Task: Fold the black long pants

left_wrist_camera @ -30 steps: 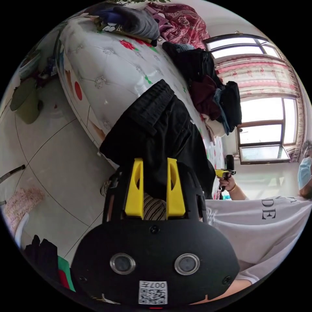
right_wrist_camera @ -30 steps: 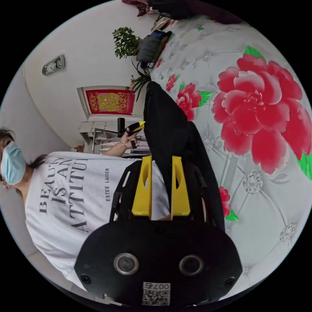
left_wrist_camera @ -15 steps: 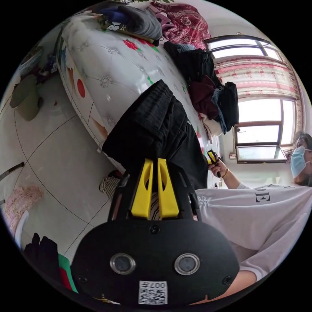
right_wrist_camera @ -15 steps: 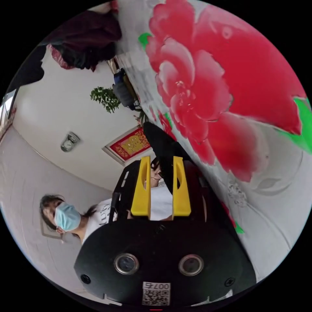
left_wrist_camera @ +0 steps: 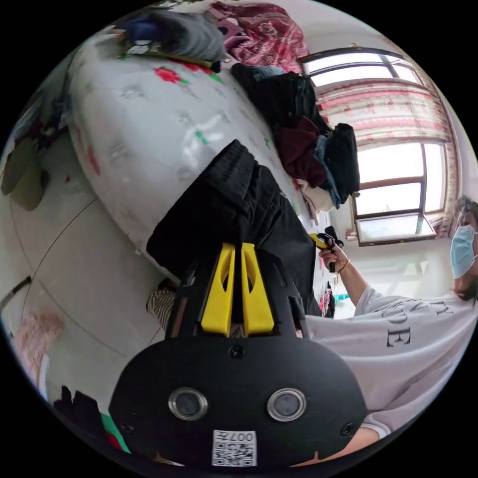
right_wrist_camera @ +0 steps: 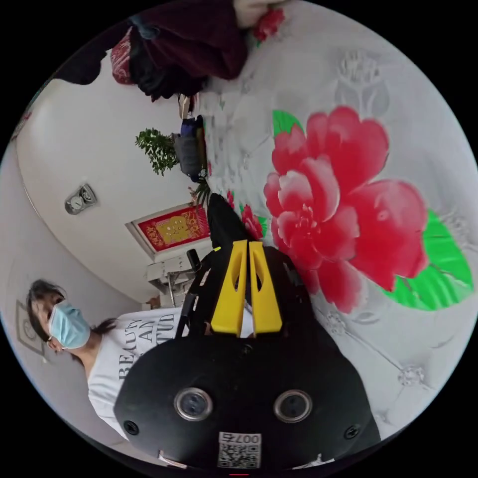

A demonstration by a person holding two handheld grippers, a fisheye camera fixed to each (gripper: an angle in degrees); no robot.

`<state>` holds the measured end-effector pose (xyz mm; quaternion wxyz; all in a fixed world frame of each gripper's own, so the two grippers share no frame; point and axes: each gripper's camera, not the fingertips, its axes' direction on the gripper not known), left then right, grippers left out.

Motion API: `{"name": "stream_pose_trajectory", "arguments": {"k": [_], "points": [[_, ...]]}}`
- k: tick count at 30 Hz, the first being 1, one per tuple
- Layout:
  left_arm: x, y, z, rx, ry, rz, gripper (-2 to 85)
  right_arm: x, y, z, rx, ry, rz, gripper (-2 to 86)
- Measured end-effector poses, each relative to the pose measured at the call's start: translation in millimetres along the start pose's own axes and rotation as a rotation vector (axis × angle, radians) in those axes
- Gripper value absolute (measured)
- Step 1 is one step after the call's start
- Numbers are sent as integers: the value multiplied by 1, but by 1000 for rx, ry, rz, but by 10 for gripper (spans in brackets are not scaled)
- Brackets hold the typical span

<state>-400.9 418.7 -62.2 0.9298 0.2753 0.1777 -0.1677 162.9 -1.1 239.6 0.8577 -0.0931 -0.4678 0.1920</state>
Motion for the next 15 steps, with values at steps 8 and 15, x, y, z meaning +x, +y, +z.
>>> {"name": "stream_pose_trajectory", "arguments": {"k": [8,15], "points": [[61,-121,99,-80,44,151,-4,-51,4,-103,450,216,18,4],[68,-88,60,31,-17,96,35,-140,108,-59,494,511,-261,29]]}}
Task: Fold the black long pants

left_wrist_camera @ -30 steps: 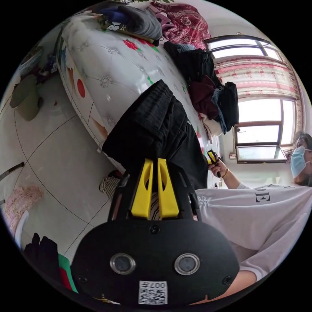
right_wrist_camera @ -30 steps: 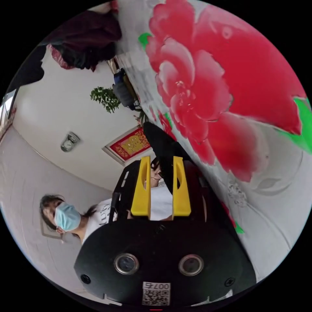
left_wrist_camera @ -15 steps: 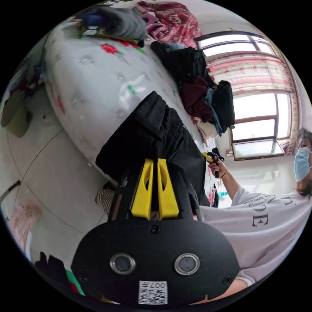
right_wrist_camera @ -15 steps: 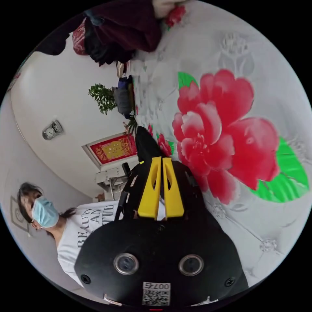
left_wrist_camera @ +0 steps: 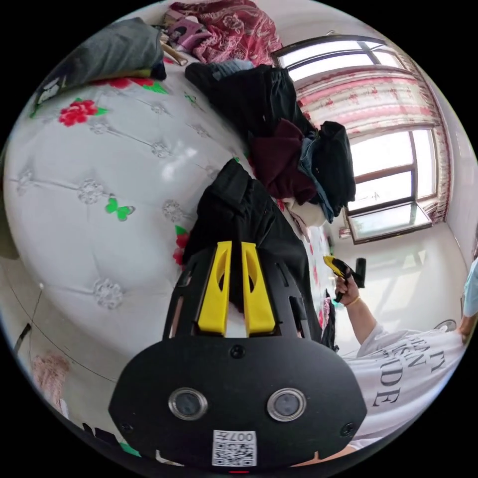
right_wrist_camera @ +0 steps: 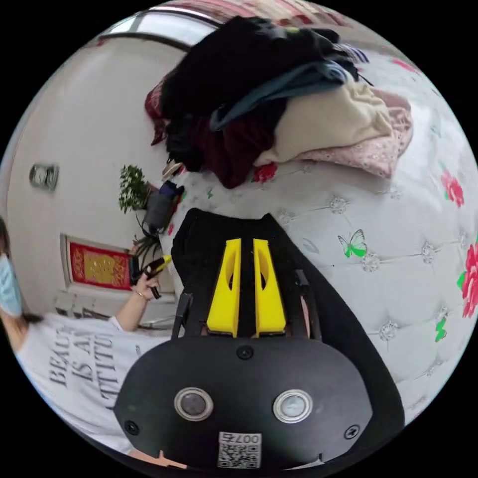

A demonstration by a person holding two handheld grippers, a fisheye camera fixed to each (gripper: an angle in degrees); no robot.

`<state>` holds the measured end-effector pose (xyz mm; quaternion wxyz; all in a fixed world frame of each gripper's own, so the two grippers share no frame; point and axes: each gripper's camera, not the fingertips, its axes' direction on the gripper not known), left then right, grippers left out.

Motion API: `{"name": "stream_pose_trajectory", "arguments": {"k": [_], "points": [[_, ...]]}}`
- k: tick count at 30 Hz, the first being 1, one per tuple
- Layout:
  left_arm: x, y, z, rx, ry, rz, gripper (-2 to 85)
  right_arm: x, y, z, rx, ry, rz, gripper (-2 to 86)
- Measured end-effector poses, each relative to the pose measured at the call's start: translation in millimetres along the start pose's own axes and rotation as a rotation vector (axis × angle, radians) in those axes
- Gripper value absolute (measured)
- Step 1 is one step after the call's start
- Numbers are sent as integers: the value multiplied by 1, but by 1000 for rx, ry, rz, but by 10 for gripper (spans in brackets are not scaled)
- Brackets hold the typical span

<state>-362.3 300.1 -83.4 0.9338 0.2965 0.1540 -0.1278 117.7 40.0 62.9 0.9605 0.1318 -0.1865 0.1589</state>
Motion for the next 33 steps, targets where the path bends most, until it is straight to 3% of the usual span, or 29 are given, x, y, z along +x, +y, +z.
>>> {"name": "stream_pose_trajectory", "arguments": {"k": [9,14,17,19,20,23,26,30,33], "points": [[26,18,51,-147,-194,-6,110,-219,49,126,-245,55,-579,53],[51,-14,42,-133,-338,86,52,-250,53,219,-480,302,-706,21],[59,-26,19,-122,-469,159,50,-269,51,188,-372,257,-759,8],[33,-34,26,-198,-537,132,56,-271,51,186,-405,193,-766,6],[11,-33,37,-253,-521,82,63,-264,48,195,-437,148,-713,6],[-10,-34,24,-184,-340,4,78,-255,35,220,-502,-11,-560,14],[-19,-12,5,-76,-238,-22,98,-275,28,226,-474,-27,-580,19],[-15,5,-14,64,-172,-36,113,-275,14,233,-526,-44,-557,19],[11,-8,3,47,-220,78,119,-271,9,227,-528,-32,-565,18]]}}
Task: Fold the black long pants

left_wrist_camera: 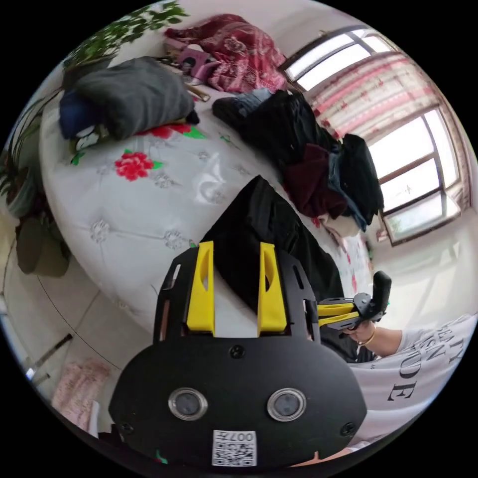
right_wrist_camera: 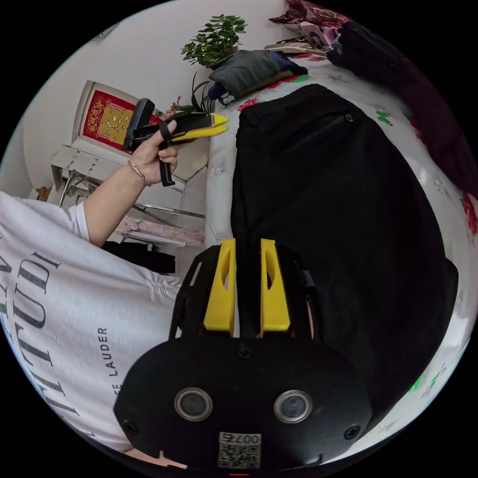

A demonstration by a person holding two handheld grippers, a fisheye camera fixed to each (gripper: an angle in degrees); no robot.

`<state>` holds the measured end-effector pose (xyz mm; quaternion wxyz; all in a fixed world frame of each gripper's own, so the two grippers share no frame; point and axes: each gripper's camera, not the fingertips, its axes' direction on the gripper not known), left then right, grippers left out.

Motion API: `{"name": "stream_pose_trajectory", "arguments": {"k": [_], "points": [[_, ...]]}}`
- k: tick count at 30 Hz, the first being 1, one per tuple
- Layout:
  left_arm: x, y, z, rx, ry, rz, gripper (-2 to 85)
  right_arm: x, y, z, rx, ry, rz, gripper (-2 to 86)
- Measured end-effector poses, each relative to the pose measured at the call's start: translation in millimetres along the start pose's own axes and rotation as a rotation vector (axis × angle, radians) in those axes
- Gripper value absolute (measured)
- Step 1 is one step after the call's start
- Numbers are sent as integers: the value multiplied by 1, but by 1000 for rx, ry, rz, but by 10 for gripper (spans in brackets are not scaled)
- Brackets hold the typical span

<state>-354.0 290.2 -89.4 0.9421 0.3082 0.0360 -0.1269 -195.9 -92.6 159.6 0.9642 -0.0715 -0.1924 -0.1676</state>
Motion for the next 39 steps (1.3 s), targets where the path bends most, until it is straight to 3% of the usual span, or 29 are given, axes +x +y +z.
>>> {"name": "stream_pose_trajectory", "arguments": {"k": [4,8,12,15,18,22,25,31,35,39], "points": [[22,-30,60,-146,-87,53,62,1,0,4,-53,87,-33,14],[40,-46,34,-115,-39,167,32,-6,8,-16,-70,213,-127,4],[29,-37,3,-113,-99,198,35,-27,17,-80,91,133,-199,6],[-24,-17,53,-211,-66,7,50,-13,14,-62,35,91,-168,24],[-48,-6,71,-138,14,-84,58,27,21,-46,-61,-45,-42,48],[-29,-13,75,-165,-67,19,65,41,62,-115,92,-19,11,65],[-32,-9,69,-114,-20,-75,71,68,129,-173,191,9,179,76],[1,17,48,-17,-99,-141,58,109,416,-268,656,78,903,85],[45,33,45,-5,-115,-63,56,75,632,-292,933,250,1456,89],[93,38,70,-92,-62,60,70,53,748,-294,1026,359,1725,91]]}}
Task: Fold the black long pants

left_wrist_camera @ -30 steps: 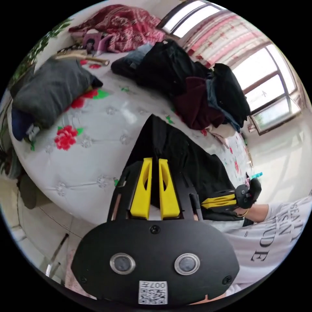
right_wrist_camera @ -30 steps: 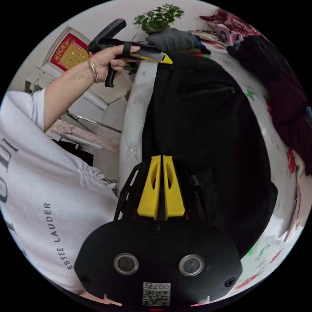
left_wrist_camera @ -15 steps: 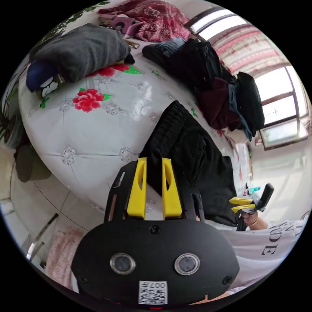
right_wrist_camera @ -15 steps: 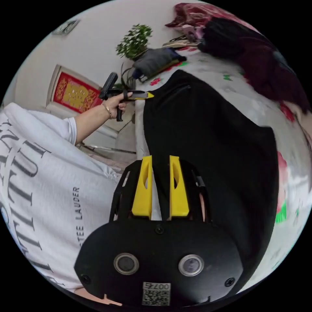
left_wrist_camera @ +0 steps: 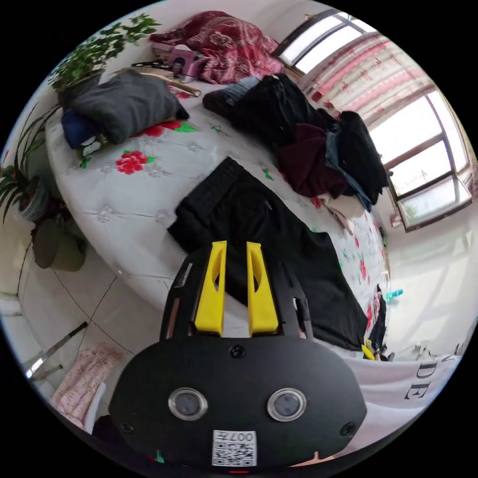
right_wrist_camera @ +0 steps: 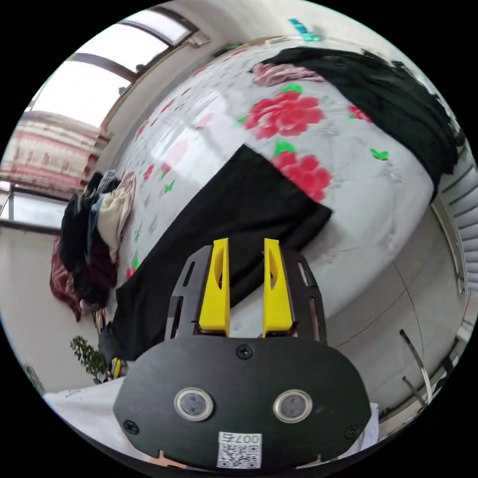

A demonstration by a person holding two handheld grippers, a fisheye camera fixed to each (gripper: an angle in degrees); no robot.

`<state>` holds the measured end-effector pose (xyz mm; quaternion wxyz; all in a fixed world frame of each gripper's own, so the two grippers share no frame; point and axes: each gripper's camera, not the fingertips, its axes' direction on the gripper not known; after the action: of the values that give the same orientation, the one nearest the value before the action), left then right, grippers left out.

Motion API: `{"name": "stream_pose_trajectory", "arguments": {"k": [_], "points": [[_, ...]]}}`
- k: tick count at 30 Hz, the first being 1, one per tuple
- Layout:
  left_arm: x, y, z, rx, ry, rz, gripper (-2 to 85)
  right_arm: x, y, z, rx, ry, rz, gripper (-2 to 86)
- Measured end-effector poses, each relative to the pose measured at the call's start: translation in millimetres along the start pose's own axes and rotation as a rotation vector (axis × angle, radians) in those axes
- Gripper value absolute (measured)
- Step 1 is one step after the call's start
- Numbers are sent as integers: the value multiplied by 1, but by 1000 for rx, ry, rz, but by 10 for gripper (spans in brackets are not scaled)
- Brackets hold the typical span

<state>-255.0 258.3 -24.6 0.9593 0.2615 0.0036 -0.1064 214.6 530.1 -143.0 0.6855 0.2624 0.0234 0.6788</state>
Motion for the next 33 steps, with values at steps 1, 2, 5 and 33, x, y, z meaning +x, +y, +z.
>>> {"name": "stream_pose_trajectory", "arguments": {"k": [1,2,5,33], "points": [[23,0,14,-50,22,70,76,8,-4,-5,20,8,12,91],[50,3,31,-103,22,150,82,21,-13,-13,50,25,23,90],[105,13,71,-213,14,312,90,39,-40,-24,77,72,3,84],[166,33,160,-499,-92,466,-5,173,-47,-79,79,-292,91,81]]}}
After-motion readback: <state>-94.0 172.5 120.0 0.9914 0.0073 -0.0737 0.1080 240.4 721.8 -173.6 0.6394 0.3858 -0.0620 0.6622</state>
